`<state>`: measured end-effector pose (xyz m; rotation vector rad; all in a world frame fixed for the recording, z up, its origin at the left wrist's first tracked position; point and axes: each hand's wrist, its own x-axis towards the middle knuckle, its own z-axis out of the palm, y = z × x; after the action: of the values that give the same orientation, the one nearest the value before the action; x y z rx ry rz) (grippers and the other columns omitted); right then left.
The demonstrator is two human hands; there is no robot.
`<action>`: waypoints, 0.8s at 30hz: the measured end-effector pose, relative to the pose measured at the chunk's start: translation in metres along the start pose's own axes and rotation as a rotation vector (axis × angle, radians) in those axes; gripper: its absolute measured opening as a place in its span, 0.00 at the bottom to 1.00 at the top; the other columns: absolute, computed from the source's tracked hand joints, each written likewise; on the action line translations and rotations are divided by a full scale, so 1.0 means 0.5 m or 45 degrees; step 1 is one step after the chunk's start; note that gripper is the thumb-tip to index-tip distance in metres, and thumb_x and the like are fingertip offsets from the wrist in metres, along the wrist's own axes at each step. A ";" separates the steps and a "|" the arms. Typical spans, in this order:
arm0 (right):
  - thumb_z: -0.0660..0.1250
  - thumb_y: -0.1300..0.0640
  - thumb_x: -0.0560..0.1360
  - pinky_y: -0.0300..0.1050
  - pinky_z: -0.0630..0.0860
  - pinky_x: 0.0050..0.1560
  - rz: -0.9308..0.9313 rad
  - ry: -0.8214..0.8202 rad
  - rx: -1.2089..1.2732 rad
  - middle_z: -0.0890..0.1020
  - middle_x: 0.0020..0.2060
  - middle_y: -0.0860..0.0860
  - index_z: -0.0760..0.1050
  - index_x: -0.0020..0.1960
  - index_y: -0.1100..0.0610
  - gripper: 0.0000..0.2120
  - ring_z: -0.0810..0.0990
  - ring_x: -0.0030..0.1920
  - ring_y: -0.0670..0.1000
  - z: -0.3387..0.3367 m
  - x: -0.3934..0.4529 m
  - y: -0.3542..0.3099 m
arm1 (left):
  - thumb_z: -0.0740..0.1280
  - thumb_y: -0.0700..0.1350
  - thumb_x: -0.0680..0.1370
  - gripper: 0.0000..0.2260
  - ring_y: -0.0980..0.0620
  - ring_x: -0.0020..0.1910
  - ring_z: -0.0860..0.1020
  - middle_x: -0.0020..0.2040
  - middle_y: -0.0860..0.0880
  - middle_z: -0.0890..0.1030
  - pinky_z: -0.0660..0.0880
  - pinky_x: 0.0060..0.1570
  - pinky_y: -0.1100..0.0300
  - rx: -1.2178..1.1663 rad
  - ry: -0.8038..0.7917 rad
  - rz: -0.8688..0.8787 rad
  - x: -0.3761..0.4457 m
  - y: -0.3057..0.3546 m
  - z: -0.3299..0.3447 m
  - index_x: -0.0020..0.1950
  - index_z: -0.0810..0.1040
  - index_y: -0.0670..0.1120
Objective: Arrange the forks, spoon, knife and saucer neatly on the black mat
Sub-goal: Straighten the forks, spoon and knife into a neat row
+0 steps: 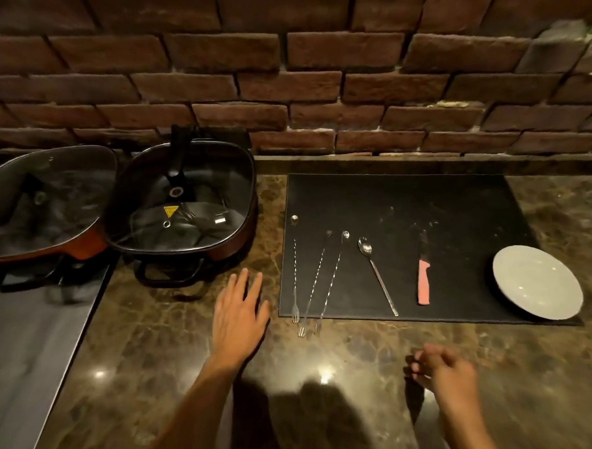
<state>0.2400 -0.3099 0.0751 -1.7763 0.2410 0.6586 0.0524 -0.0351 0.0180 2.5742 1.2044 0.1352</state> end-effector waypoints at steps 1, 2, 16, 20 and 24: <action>0.58 0.68 0.80 0.34 0.73 0.24 -0.011 -0.028 -0.011 0.77 0.34 0.59 0.74 0.52 0.69 0.07 0.75 0.28 0.50 0.029 -0.013 -0.001 | 0.60 0.54 0.82 0.26 0.42 0.80 0.58 0.81 0.43 0.62 0.60 0.75 0.44 0.023 -0.019 0.020 0.023 -0.020 -0.004 0.80 0.64 0.49; 0.58 0.68 0.80 0.36 0.73 0.24 -0.022 -0.045 -0.018 0.77 0.33 0.59 0.74 0.50 0.68 0.06 0.76 0.26 0.49 0.056 -0.022 0.001 | 0.58 0.55 0.82 0.27 0.41 0.79 0.60 0.80 0.43 0.63 0.61 0.74 0.44 0.034 -0.045 0.038 0.045 -0.037 -0.006 0.80 0.65 0.49; 0.64 0.64 0.77 0.43 0.73 0.48 -0.306 -0.007 -0.769 0.83 0.41 0.55 0.79 0.49 0.58 0.06 0.81 0.46 0.55 0.345 0.065 -0.034 | 0.48 0.67 0.79 0.30 0.43 0.78 0.63 0.83 0.54 0.49 0.63 0.70 0.36 0.029 -0.270 0.173 0.177 -0.060 0.066 0.81 0.51 0.64; 0.63 0.64 0.76 0.45 0.75 0.48 -0.472 0.010 -0.821 0.83 0.42 0.55 0.79 0.50 0.59 0.07 0.81 0.46 0.56 0.398 0.073 -0.061 | 0.55 0.64 0.80 0.29 0.40 0.70 0.73 0.81 0.48 0.61 0.72 0.61 0.37 0.086 -0.059 0.262 0.166 -0.061 0.073 0.80 0.62 0.59; 0.63 0.63 0.75 0.46 0.75 0.47 -0.580 -0.096 -0.931 0.83 0.44 0.56 0.78 0.49 0.59 0.06 0.80 0.46 0.57 0.470 0.077 -0.075 | 0.50 0.66 0.79 0.30 0.43 0.75 0.67 0.83 0.51 0.52 0.68 0.65 0.37 0.061 -0.139 0.216 0.171 -0.061 0.074 0.81 0.52 0.63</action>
<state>0.2171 -0.0721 0.0439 -2.3808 -0.5117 0.5047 0.0929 0.0404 -0.0301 2.6852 0.9620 0.0009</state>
